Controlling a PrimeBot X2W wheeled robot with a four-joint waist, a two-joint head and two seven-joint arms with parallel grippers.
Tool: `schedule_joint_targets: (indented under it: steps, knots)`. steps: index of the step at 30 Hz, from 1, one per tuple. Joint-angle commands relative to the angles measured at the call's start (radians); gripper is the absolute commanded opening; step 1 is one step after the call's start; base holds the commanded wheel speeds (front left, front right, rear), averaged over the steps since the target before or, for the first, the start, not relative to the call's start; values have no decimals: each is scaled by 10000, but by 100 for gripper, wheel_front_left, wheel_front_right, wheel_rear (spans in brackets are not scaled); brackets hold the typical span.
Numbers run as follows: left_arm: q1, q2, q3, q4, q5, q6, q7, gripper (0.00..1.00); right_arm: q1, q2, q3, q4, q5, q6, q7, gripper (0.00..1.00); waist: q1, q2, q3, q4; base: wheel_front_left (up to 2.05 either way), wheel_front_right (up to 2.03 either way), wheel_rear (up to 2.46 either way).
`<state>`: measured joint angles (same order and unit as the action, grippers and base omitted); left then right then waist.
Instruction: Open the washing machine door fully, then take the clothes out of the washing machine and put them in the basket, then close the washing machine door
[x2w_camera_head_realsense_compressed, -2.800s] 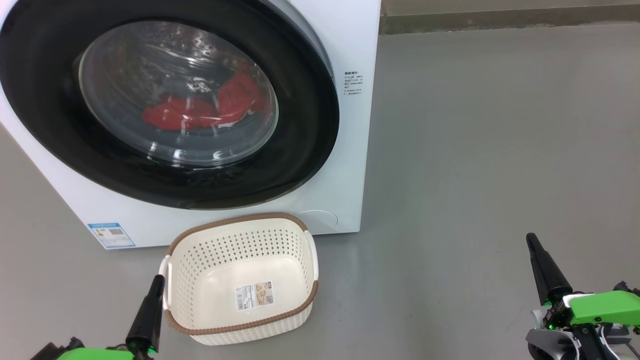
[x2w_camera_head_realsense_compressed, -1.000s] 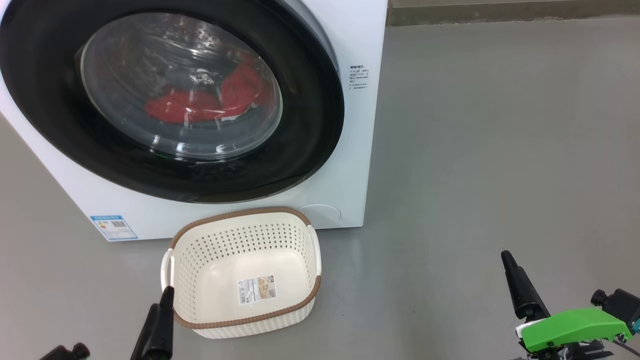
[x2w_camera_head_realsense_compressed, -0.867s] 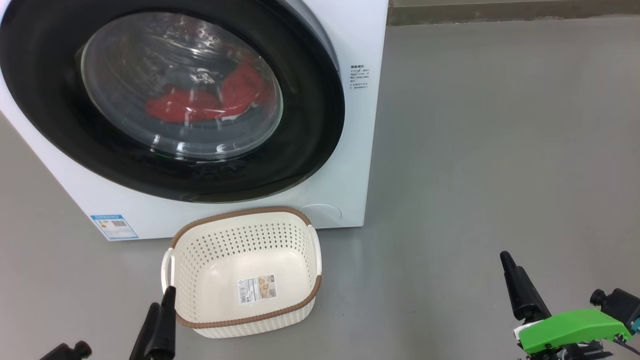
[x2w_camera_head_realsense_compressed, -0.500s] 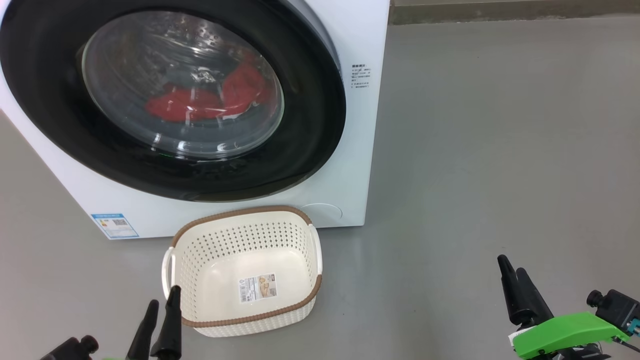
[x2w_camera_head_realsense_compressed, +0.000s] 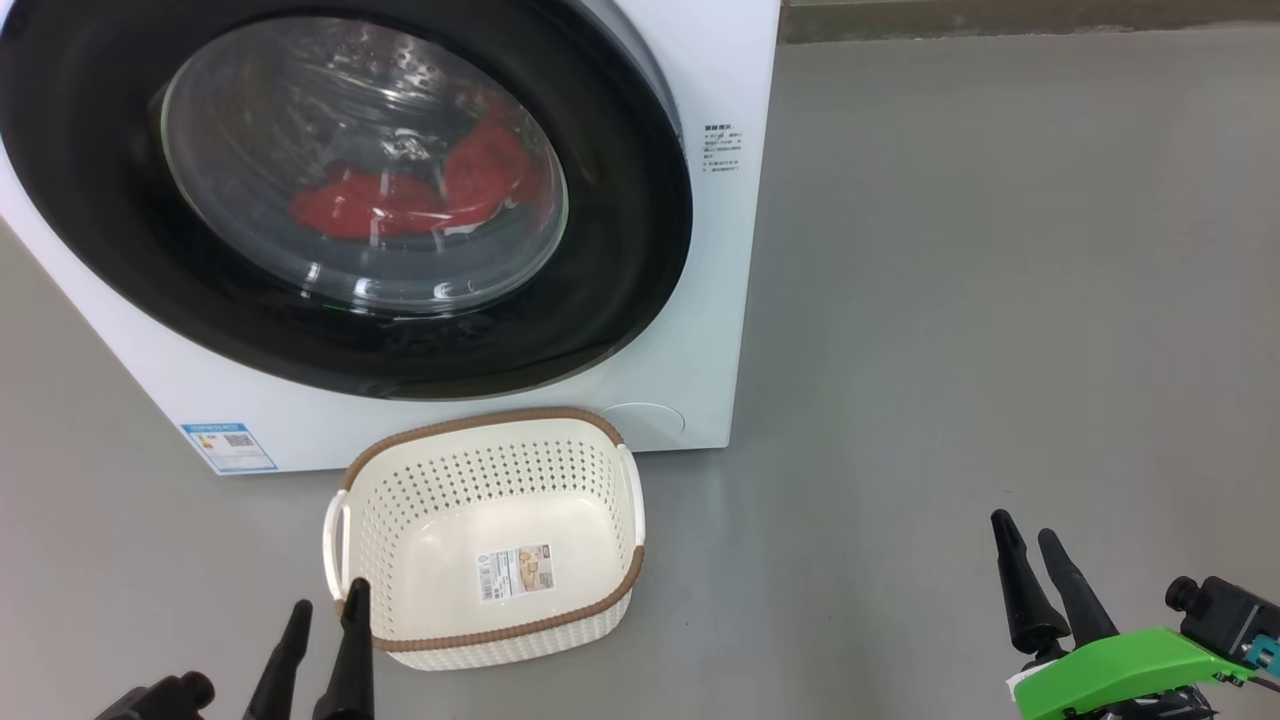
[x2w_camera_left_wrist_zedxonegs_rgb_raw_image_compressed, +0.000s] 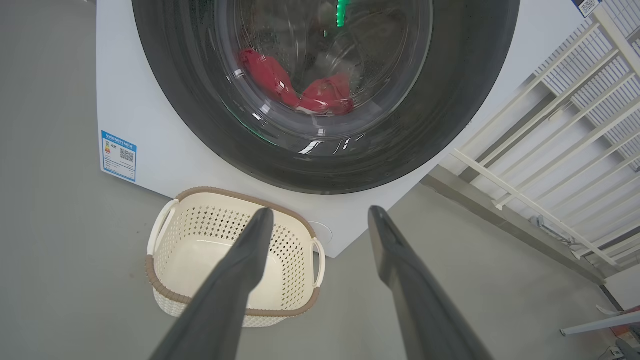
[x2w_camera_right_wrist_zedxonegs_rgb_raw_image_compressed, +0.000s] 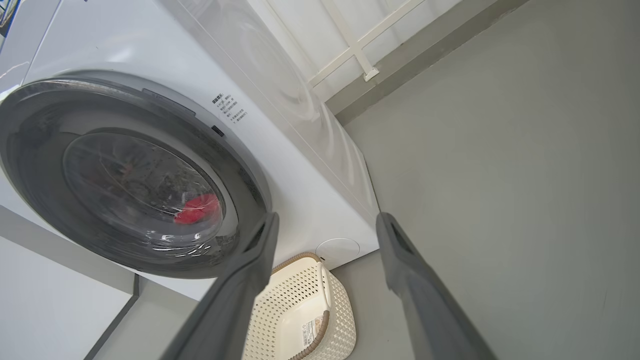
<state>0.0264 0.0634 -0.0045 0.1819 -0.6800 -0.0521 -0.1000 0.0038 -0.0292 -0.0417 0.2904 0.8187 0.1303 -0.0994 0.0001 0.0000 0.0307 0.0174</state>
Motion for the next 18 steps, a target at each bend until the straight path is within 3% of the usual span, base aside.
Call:
schedule_joint_targets:
  steps: [1, 18]
  knots:
    - [-71, 182, 158, -341, 333, 52, -140, 100, -67, -147, 205, -297, -306, 2, -161, 100, 0, 0, 9, 7, 0, 0, 0]
    - [69, 217, 171, -476, 2369, 62, -645, 100, -24, -166, 467, -384, -2024, 3, -661, 100, 0, 0, 96, 26, 0, 0, 0]
